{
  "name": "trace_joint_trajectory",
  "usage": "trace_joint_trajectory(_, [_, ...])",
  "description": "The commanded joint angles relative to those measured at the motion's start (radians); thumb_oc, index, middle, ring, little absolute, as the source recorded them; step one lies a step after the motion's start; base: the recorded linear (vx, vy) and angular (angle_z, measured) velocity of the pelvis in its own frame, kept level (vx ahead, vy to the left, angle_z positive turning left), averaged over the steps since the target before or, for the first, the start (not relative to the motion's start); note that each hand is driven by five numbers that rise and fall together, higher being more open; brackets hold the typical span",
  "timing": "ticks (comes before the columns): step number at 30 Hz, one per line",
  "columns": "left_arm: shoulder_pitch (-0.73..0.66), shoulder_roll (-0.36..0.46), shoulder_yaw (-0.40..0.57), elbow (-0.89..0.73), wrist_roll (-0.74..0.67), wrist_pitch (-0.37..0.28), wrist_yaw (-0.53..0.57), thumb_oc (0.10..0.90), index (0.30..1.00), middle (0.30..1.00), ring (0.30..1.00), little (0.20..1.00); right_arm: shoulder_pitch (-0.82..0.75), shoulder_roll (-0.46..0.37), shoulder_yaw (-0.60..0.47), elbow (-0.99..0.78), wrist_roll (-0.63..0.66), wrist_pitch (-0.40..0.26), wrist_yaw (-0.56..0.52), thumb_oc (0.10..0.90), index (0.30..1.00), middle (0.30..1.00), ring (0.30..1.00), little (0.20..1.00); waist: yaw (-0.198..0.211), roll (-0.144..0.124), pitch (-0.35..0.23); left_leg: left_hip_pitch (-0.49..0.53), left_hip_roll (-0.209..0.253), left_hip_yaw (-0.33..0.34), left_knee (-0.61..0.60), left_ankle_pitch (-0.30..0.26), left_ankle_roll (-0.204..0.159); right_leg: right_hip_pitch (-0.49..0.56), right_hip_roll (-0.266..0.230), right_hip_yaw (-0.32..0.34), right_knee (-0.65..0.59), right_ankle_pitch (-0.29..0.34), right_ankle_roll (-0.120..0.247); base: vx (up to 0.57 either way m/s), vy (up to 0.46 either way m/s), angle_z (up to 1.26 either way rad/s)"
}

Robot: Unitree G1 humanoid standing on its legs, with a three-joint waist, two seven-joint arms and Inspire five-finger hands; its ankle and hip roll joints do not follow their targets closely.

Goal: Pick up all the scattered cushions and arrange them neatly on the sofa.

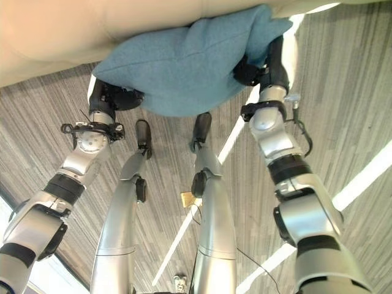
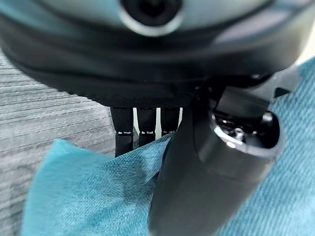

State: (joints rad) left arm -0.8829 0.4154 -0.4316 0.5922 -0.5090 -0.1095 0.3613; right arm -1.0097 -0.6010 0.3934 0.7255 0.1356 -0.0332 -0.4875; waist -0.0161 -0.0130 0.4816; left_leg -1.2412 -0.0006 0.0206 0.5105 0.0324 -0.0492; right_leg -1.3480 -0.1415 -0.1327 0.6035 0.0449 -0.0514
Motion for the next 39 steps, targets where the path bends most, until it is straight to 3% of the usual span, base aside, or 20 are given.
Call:
trace_joint_trajectory(1, [0.072, -0.083, -0.013, -0.154, 0.046, -0.145, -0.048, 0.400, 0.300, 0.300, 0.300, 0.300, 0.125, 0.142, 0.035, -0.260, -0.070, -0.137, 0.016, 0.400, 0.300, 0.300, 0.300, 0.300, -0.016, 0.022, -0.212, 0.013, 0.009, -0.015, -0.119, 0.004, 0.003, 0.086, 0.009, 0.027, -0.125, -0.050, 0.153, 0.00, -0.033, 0.03])
trace_joint_trajectory(2, [0.117, -0.087, -0.010, -0.186, 0.059, -0.142, -0.059, 0.400, 0.300, 0.300, 0.300, 0.300, 0.194, 0.160, 0.007, -0.310, -0.071, -0.150, 0.025, 0.400, 0.300, 0.300, 0.300, 0.300, -0.020, 0.018, -0.219, 0.088, 0.009, -0.019, -0.144, -0.001, -0.002, 0.154, 0.005, 0.019, -0.144, -0.055, 0.153, 0.00, 0.000, 0.00])
trace_joint_trajectory(10, [0.322, -0.113, 0.020, -0.327, 0.084, -0.147, -0.080, 0.400, 0.300, 0.300, 0.300, 0.300, 0.484, 0.217, -0.073, -0.538, -0.068, -0.196, 0.075, 0.400, 0.300, 0.300, 0.300, 0.300, -0.036, -0.002, -0.249, 0.362, 0.006, -0.034, -0.200, -0.005, -0.001, 0.416, 0.003, -0.016, -0.225, -0.055, 0.138, 0.02, -0.047, 0.05])
trace_joint_trajectory(13, [0.415, -0.114, 0.029, -0.389, 0.080, -0.153, -0.099, 0.400, 0.300, 0.300, 0.300, 0.300, 0.600, 0.222, -0.111, -0.609, -0.055, -0.209, 0.099, 0.400, 0.300, 0.300, 0.300, 0.300, -0.040, -0.008, -0.259, 0.502, 0.008, -0.036, -0.226, -0.022, -0.002, 0.559, 0.012, -0.023, -0.266, -0.065, 0.134, 0.11, -0.058, -0.03])
trace_joint_trajectory(16, [0.526, -0.099, 0.043, -0.441, 0.073, -0.157, -0.128, 0.400, 0.300, 0.300, 0.300, 0.300, 0.744, 0.214, -0.155, -0.681, -0.041, -0.219, 0.137, 0.400, 0.300, 0.300, 0.300, 0.300, -0.047, -0.016, -0.267, 0.710, 0.020, -0.029, -0.280, -0.035, -0.008, 0.775, 0.035, -0.029, -0.344, -0.077, 0.131, 0.17, -0.086, -0.04])
trace_joint_trajectory(20, [0.608, -0.074, 0.071, -0.482, 0.081, -0.161, -0.152, 0.400, 0.300, 0.300, 0.300, 0.300, 0.841, 0.196, -0.187, -0.730, -0.048, -0.222, 0.171, 0.400, 0.300, 0.300, 0.300, 0.300, -0.059, -0.023, -0.280, 0.838, 0.033, -0.015, -0.291, -0.048, -0.017, 0.924, 0.058, -0.023, -0.400, -0.086, 0.128, 0.15, -0.077, -0.06])
trace_joint_trajectory(25, [0.736, -0.064, 0.109, -0.535, 0.073, -0.156, -0.181, 0.400, 0.300, 0.300, 0.300, 0.300, 0.973, 0.172, -0.243, -0.783, -0.063, -0.219, 0.222, 0.400, 0.300, 0.300, 0.300, 0.300, -0.072, -0.043, -0.347, 0.989, 0.046, 0.006, -0.262, -0.087, -0.009, 1.143, 0.097, 0.014, -0.505, -0.086, 0.125, 0.20, -0.054, -0.18])
trace_joint_trajectory(28, [0.761, -0.062, 0.112, -0.557, 0.074, -0.154, -0.187, 0.400, 0.300, 0.300, 0.300, 0.300, 1.001, 0.170, -0.258, -0.787, -0.061, -0.216, 0.229, 0.400, 0.300, 0.300, 0.300, 0.300, -0.063, -0.044, -0.350, 1.016, 0.020, -0.023, -0.264, -0.083, -0.006, 1.187, 0.099, 0.032, -0.527, -0.080, 0.127, 0.15, 0.028, -0.16])
trace_joint_trajectory(30, [0.783, -0.060, 0.110, -0.564, 0.090, -0.147, -0.194, 0.400, 0.300, 0.300, 0.300, 0.300, 1.026, 0.170, -0.273, -0.789, -0.059, -0.212, 0.237, 0.400, 0.300, 0.300, 0.300, 0.300, -0.055, -0.042, -0.367, 1.042, -0.024, -0.083, -0.334, -0.073, -0.006, 1.227, 0.103, 0.047, -0.561, -0.069, 0.132, 0.19, 0.057, -0.25])
trace_joint_trajectory(31, [0.791, -0.052, 0.113, -0.577, 0.123, -0.138, -0.204, 0.400, 0.300, 0.300, 0.300, 0.300, 1.033, 0.164, -0.285, -0.790, -0.061, -0.209, 0.239, 0.400, 0.300, 0.300, 0.300, 0.300, -0.044, -0.046, -0.370, 1.030, -0.067, -0.144, -0.348, -0.063, -0.008, 1.249, 0.110, 0.073, -0.581, -0.053, 0.140, 0.14, 0.053, -0.27])
trace_joint_trajectory(33, [0.792, -0.047, 0.114, -0.582, 0.142, -0.135, -0.211, 0.400, 0.300, 0.300, 0.300, 0.300, 1.035, 0.164, -0.290, -0.792, -0.062, -0.207, 0.238, 0.400, 0.300, 0.300, 0.300, 0.300, -0.038, -0.045, -0.367, 1.025, -0.092, -0.175, -0.342, -0.060, -0.007, 1.260, 0.115, 0.095, -0.589, -0.047, 0.145, 0.16, 0.095, -0.30])
trace_joint_trajectory(34, [0.821, -0.055, 0.116, -0.590, 0.144, -0.136, -0.229, 0.400, 0.300, 0.300, 0.300, 0.300, 1.041, 0.162, -0.297, -0.796, -0.071, -0.207, 0.248, 0.400, 0.300, 0.300, 0.300, 0.300, -0.044, -0.031, -0.393, 1.076, -0.085, -0.193, -0.393, -0.069, 0.009, 1.282, 0.128, 0.125, -0.605, -0.048, 0.152, 0.19, 0.122, -0.51])
trace_joint_trajectory(39, [0.847, -0.042, 0.114, -0.608, 0.143, -0.126, -0.245, 0.400, 0.300, 0.300, 0.300, 0.300, 1.047, 0.174, -0.308, -0.815, -0.073, -0.197, 0.258, 0.400, 0.300, 0.300, 0.300, 0.300, -0.037, -0.024, -0.396, 1.149, -0.059, -0.113, -0.440, -0.066, 0.031, 1.286, 0.130, 0.183, -0.562, -0.052, 0.165, 0.14, 0.152, -0.90])
